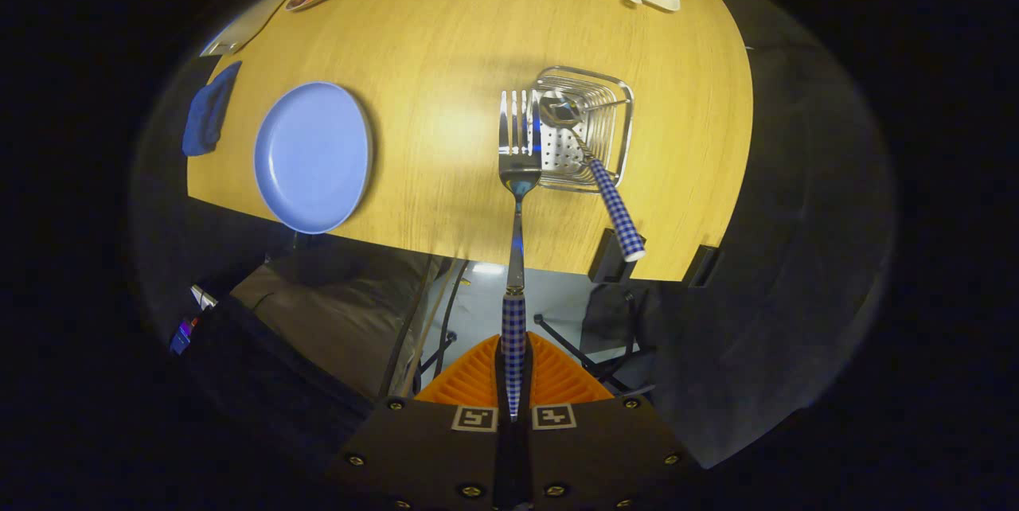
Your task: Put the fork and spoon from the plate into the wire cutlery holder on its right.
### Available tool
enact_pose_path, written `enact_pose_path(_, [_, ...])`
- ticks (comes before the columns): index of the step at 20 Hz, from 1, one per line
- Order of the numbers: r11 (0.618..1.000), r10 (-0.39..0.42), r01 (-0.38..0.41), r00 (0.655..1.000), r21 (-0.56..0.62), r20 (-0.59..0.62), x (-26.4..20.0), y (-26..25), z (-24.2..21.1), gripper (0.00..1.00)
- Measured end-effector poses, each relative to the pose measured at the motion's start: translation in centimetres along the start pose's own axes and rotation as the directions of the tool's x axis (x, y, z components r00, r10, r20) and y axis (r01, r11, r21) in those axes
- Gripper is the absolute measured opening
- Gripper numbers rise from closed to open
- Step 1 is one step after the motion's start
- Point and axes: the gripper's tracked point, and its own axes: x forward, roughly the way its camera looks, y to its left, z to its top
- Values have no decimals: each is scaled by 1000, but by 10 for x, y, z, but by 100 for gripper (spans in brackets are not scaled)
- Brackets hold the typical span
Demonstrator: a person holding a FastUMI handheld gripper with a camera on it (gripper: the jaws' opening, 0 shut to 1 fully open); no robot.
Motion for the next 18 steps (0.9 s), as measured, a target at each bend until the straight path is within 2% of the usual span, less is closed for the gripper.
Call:
enact_pose_path(7, [1000, 20, -17, 995, 26, -103, 6, -14, 14, 2])
enact_pose_path(18, [1000, -3, 4, 977, 4, -214, 8, -27, 36, 2])
